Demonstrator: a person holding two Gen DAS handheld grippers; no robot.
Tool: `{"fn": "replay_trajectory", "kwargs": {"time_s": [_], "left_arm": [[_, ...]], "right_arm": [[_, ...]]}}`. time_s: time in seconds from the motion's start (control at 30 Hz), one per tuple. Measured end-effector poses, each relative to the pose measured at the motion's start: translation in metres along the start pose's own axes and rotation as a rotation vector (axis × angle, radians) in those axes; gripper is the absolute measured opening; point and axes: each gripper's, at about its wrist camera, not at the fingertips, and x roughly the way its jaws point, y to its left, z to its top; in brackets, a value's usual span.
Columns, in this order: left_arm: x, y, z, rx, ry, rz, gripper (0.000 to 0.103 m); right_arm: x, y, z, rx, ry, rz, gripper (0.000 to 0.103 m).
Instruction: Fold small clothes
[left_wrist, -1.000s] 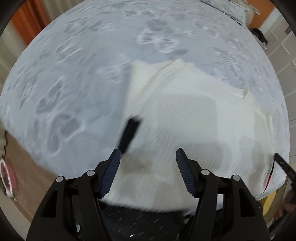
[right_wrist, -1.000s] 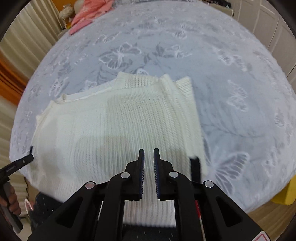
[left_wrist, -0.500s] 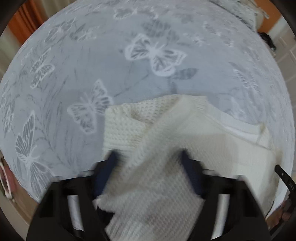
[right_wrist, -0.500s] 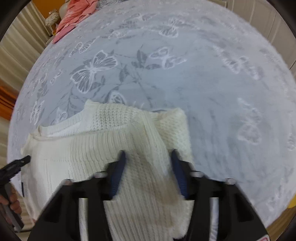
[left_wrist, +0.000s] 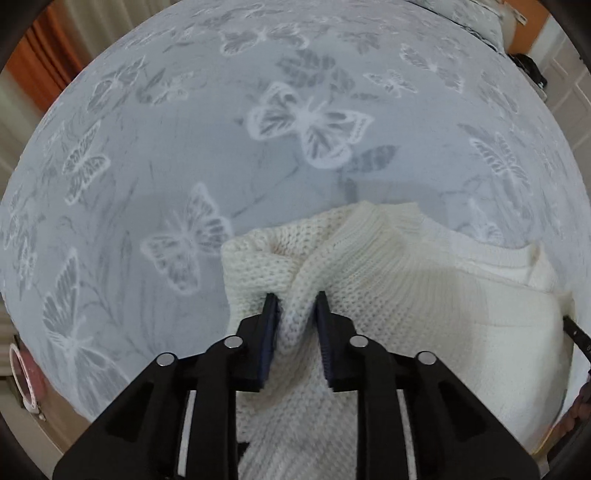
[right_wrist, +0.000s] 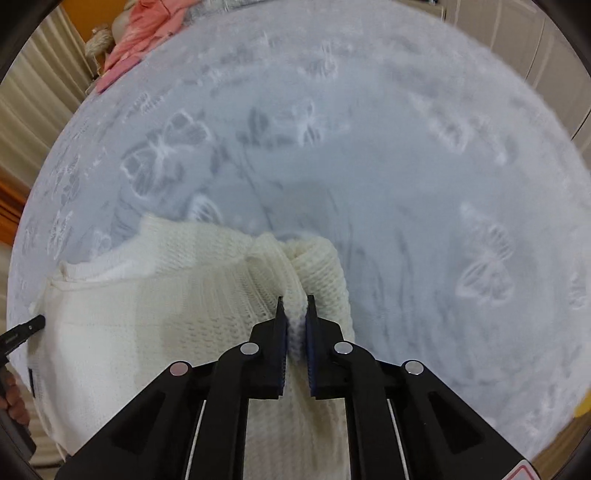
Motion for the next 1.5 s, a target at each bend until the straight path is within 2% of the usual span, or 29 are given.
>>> {"fn": "replay_trajectory", "kwargs": {"time_s": [0.07,0.13,0.17,0.2,0.27,0.3,0.33,0.37,0.4,0.43,0.47,0.57,0.67,0.73,0.77,0.83,0.87,0.9,0.93,1.03,1.13,1.23,1.27,1.3,1.33,1.37,1.4,1.47,1.5], "left_arm": [[-0.022,0.007,-0.004,-0.014,-0.035,-0.049,0.025],[-0.033,0.011,-0.011,-0.001,-0.054,-0.031,0.033],[-0.034,0.013,-0.018,0.005,-0.055,-0.024,0.036],[-0.032,0.015,-0.025,0.007,-0.04,-0.017,0.036],[-0.026,0.018,-0.038,-0.003,0.005,-0.018,0.036],[-0.025,0.02,-0.043,-0.009,0.021,-0.02,0.037],[-0.028,0.023,-0.051,-0.013,0.027,-0.024,0.039],[-0.033,0.027,-0.06,-0.017,0.022,-0.028,0.052],[-0.038,0.031,-0.067,-0.023,0.014,-0.031,0.061],[-0.044,0.037,-0.077,-0.034,0.001,-0.036,0.075],[-0.047,0.041,-0.085,-0.043,-0.003,-0.039,0.081],[-0.04,0.054,-0.103,-0.083,0.027,-0.077,0.083],[-0.023,0.06,-0.118,-0.127,0.082,-0.068,0.084],[-0.013,0.06,-0.124,-0.157,0.116,-0.095,0.085],[-0.009,0.06,-0.124,-0.17,0.132,-0.124,0.084],[0.001,0.061,-0.124,-0.197,0.185,-0.172,0.081],[0.002,0.061,-0.122,-0.206,0.203,-0.179,0.065],[-0.001,0.061,-0.121,-0.203,0.218,-0.202,0.052],[-0.007,0.06,-0.12,-0.202,0.231,-0.249,0.021],[-0.043,0.065,-0.115,-0.187,0.226,-0.28,0.017],[-0.075,0.073,-0.121,-0.164,0.209,-0.268,0.017],[-0.055,0.075,-0.126,-0.151,0.24,-0.205,0.025],[-0.042,0.074,-0.13,-0.132,0.26,-0.158,0.03],[-0.034,0.073,-0.133,-0.129,0.273,-0.123,0.036],[-0.031,0.074,-0.136,-0.137,0.274,-0.114,0.038],[-0.036,0.077,-0.137,-0.167,0.254,-0.136,0.045],[-0.044,0.081,-0.136,-0.193,0.223,-0.158,0.059],[-0.057,0.084,-0.13,-0.216,0.149,-0.161,0.072],[-0.059,0.083,-0.125,-0.209,0.123,-0.156,0.075]], "right_arm": [[-0.032,0.006,-0.005,0.013,-0.069,0.059,0.01],[-0.045,0.013,-0.016,-0.008,-0.092,0.069,0.012],[-0.039,0.017,-0.023,-0.047,-0.065,0.053,0.012],[-0.022,0.018,-0.031,-0.081,-0.002,0.014,0.018],[-0.005,0.007,-0.041,-0.094,0.089,-0.046,0.02],[-0.013,0.004,-0.045,-0.087,0.066,-0.032,0.02],[-0.025,0.0,-0.048,-0.077,0.043,-0.036,0.032],[-0.04,-0.005,-0.052,-0.064,0.018,-0.054,0.05],[-0.051,-0.012,-0.058,-0.053,0.001,-0.054,0.055],[-0.058,-0.018,-0.064,-0.043,-0.006,-0.042,0.056],[-0.06,-0.026,-0.07,-0.028,0.005,-0.028,0.056],[-0.046,-0.042,-0.098,0.03,0.096,0.056,0.056],[-0.025,-0.054,-0.11,0.107,0.18,0.141,0.058],[-0.025,-0.055,-0.122,0.145,0.155,0.157,0.058],[-0.023,-0.056,-0.124,0.159,0.157,0.167,0.045],[-0.022,-0.056,-0.123,0.204,0.179,0.23,0.022],[-0.027,-0.054,-0.121,0.209,0.176,0.235,0.016],[-0.034,-0.052,-0.119,0.195,0.163,0.232,0.015],[-0.044,-0.049,-0.117,0.178,0.142,0.228,0.014],[-0.095,-0.047,-0.115,0.151,0.077,0.26,0.012],[-0.111,-0.047,-0.124,0.108,0.091,0.24,0.012],[-0.075,-0.05,-0.137,0.053,0.177,0.113,0.016],[-0.061,-0.053,-0.141,0.049,0.205,0.053,0.02],[-0.057,-0.058,-0.144,0.068,0.21,0.036,0.024],[-0.066,-0.063,-0.144,0.113,0.177,0.049,0.026],[-0.076,-0.064,-0.143,0.128,0.139,0.053,0.028],[-0.092,-0.062,-0.14,0.123,0.088,0.045,0.03],[-0.116,-0.052,-0.135,0.07,0.019,0.039,0.031],[-0.124,-0.043,-0.132,0.039,-0.003,0.059,0.031]]}}
